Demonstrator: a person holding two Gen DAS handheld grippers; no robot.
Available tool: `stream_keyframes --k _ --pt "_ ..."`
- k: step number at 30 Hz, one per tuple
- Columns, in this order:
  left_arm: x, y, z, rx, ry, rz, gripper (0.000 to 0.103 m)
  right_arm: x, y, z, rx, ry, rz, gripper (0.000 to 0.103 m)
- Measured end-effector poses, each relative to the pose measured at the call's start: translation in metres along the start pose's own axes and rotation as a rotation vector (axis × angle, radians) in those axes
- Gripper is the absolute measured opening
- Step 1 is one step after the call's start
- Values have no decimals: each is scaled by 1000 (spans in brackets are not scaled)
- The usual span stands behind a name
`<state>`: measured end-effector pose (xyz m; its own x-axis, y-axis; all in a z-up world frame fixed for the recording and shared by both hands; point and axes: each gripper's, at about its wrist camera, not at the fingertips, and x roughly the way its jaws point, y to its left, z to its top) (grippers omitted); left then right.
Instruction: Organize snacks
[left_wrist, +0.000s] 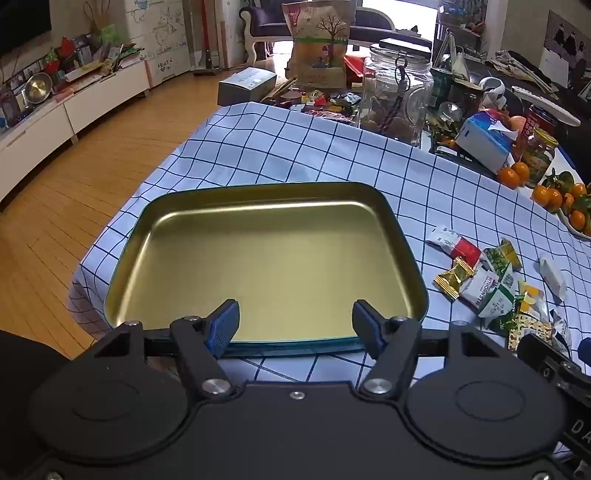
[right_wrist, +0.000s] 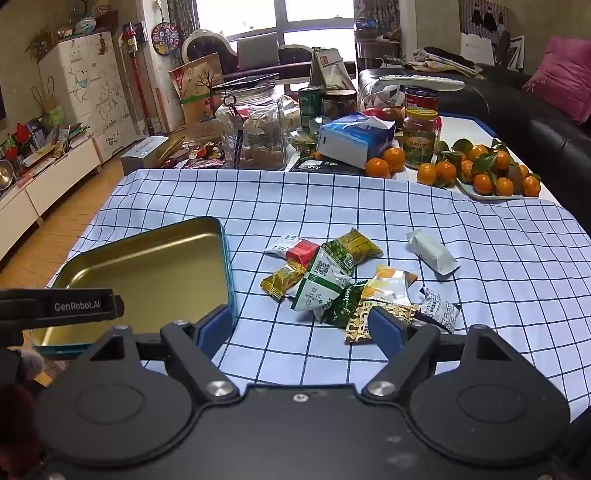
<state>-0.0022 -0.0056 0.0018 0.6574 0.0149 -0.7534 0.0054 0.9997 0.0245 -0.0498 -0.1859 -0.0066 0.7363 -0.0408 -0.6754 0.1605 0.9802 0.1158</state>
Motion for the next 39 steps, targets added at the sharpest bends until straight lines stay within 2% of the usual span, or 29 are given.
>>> stream_keyframes --k 5,9,10,39 --pt "2 -5 -9 -5 2 -2 68 -2 1 3 -7 -3 -1 85" --pt "6 -9 -3 -4 16 -5 68 2 2 -5 -1 1 -5 85" --pt "3 0 -1 -11 18 -16 68 5 -1 -3 4 6 -3 85" --pt "8 0 -6 -12 33 -23 68 7 -1 -1 29 21 -8 85"
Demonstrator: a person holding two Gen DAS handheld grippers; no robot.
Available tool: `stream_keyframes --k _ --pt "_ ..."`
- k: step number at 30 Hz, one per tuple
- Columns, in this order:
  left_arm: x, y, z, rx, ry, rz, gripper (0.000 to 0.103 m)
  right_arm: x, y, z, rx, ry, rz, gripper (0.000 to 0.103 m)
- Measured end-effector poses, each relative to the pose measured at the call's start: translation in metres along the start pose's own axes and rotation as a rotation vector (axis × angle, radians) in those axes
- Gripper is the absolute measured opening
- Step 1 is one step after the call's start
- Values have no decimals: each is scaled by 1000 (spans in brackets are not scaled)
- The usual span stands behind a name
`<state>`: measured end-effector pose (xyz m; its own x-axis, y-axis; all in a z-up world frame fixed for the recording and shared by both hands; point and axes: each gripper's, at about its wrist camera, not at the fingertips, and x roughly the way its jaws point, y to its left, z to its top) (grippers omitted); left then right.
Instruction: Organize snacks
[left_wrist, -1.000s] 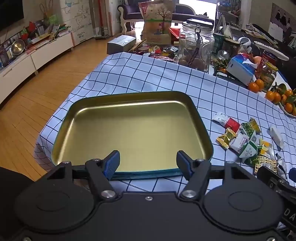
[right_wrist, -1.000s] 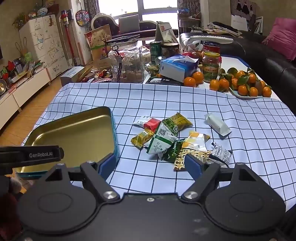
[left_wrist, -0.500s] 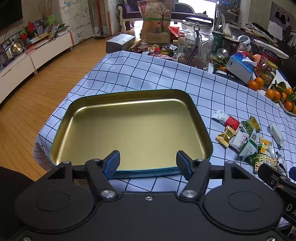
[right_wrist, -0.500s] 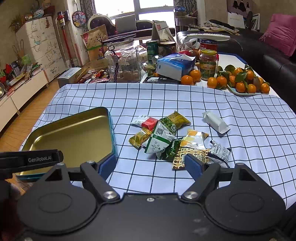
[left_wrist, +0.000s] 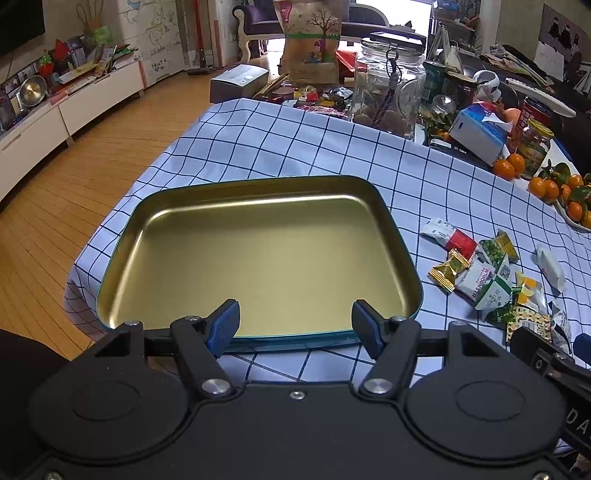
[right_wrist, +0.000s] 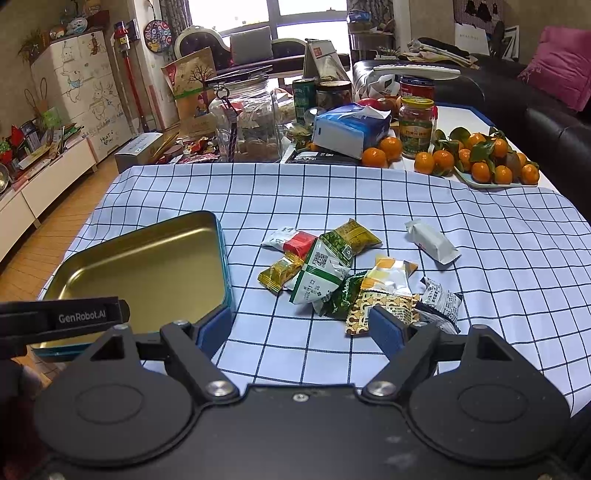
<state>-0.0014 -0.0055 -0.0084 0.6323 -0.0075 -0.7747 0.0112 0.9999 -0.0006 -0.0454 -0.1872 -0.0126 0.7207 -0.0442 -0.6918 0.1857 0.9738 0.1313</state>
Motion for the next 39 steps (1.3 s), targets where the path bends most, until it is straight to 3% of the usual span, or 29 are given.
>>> stream_keyframes --k 39 --pt "2 -1 0 -16 24 -8 68 3 1 -3 -4 17 -11 85"
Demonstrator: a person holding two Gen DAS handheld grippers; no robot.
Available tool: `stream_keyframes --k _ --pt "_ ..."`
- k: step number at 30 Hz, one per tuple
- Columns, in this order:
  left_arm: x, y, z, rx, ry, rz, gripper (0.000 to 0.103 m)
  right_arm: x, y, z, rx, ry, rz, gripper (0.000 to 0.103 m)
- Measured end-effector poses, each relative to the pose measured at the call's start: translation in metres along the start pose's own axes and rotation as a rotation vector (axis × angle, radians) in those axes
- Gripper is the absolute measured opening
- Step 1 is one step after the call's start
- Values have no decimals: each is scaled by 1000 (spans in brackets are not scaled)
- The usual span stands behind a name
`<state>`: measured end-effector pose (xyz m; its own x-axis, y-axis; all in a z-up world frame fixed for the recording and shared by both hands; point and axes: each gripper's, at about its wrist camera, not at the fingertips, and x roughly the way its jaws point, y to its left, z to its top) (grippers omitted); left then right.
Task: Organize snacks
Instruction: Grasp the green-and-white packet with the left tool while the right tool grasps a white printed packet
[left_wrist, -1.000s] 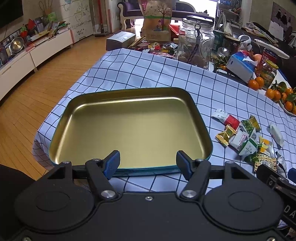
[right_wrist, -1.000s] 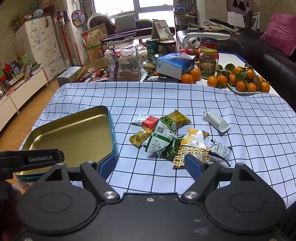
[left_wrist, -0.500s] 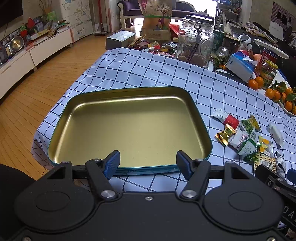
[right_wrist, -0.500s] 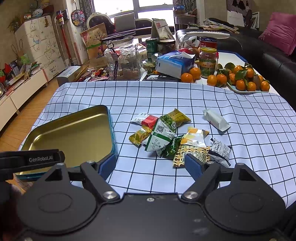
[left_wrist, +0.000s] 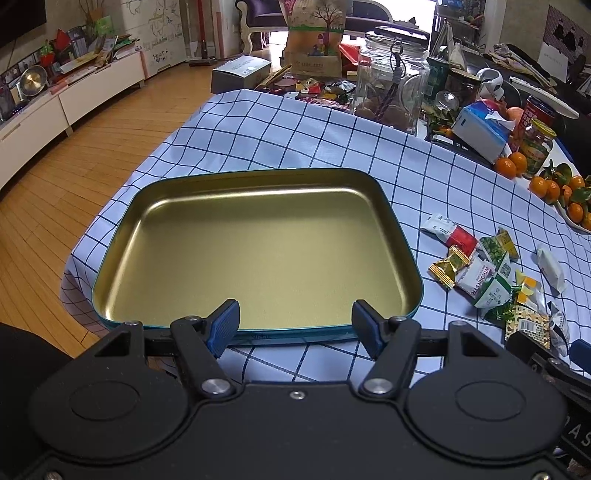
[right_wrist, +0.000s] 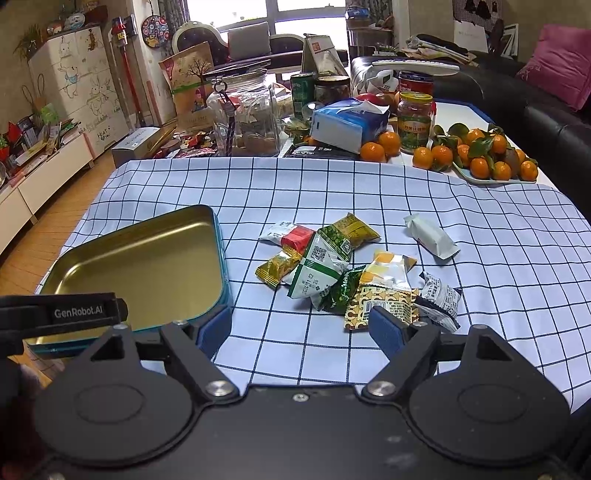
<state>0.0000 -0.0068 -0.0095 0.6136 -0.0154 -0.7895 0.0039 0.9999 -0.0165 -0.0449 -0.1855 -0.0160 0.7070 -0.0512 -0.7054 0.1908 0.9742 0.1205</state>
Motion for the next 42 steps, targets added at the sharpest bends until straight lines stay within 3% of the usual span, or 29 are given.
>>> stream_keyframes --k 17,21,26,31,34,39,42 --pt "-7 -22 -2 72 -39 -47 62 0 -26 -5 -32 -29 -91 83" --pt "-16 -38 -2 124 -97 -78 62 -1 -41 -5 -21 -40 -109 80" --pt "-16 -61 -12 205 -146 -128 62 -1 -63 -8 21 -73 -160 75" --pt "-5 -78 -20 249 -107 -175 62 20 -94 -10 194 21 -169 58" --pt "-4 -86 -20 266 -123 -187 62 31 -106 -8 294 50 -164 54" --pt "0 -101 -14 294 -120 -207 62 37 -111 -8 269 39 -196 49" --pt "1 -118 -7 379 -148 -217 62 38 -111 -6 216 4 -206 48"
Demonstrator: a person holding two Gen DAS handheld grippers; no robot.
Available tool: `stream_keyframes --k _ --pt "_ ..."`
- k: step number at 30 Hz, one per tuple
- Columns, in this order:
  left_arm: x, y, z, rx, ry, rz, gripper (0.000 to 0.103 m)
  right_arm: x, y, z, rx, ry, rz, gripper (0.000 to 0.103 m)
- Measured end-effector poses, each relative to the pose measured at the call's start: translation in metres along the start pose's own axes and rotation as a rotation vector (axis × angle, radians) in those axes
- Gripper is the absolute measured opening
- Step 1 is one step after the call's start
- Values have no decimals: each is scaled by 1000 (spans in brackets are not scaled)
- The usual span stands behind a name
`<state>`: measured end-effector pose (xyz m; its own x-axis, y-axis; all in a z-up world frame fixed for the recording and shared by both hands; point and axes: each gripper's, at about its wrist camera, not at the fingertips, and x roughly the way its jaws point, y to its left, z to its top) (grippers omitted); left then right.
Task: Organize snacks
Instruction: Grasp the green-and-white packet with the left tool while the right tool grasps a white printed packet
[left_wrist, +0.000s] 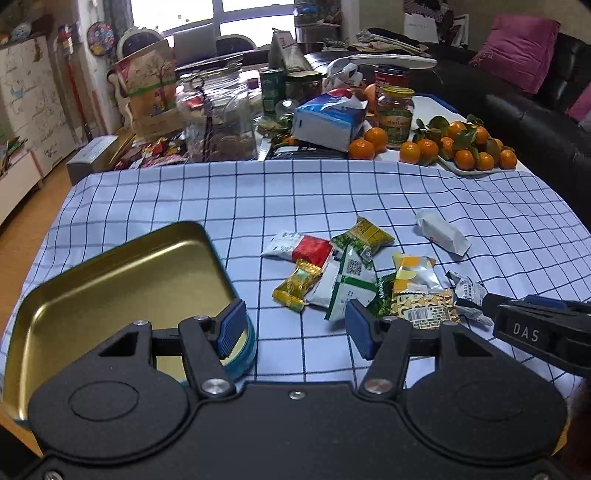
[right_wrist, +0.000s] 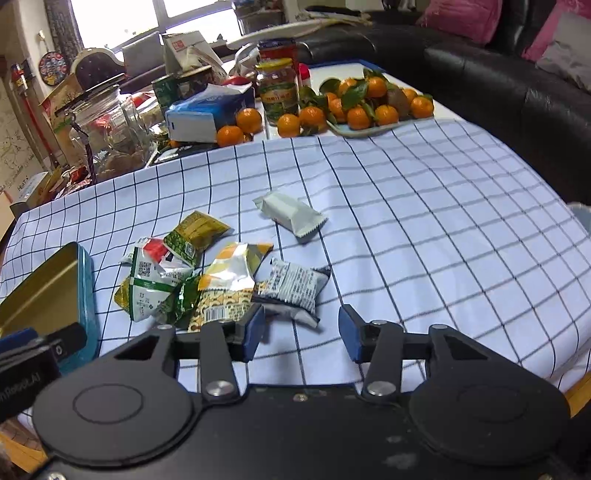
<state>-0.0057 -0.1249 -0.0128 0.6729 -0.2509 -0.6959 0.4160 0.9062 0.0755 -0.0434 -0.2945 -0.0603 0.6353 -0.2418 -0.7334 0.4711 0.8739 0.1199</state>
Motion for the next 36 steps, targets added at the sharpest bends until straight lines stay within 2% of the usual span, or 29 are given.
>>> stream_keyframes --k 4,9,14,17,22,30,36 --pt "8 -13 18 101 -27 -35 62 3 -1 13 -21 -19 13 47" --pt "31 -23 28 181 -22 -44 63 11 -2 35 -49 -94 19 47" --pt "58 -25 13 151 67 -56 63 35 -14 34 6 -37 12 47" --pt "65 -29 8 163 73 -72 63 47 -21 26 67 22 -8 47" --pt "69 -32 8 151 71 -100 65 48 -19 23 35 -8 -28 47" --pt "83 -25 16 83 98 -108 66 53 -27 25 103 1 36 47" --pt "85 -29 16 77 111 -138 63 57 -18 25 78 16 78 48"
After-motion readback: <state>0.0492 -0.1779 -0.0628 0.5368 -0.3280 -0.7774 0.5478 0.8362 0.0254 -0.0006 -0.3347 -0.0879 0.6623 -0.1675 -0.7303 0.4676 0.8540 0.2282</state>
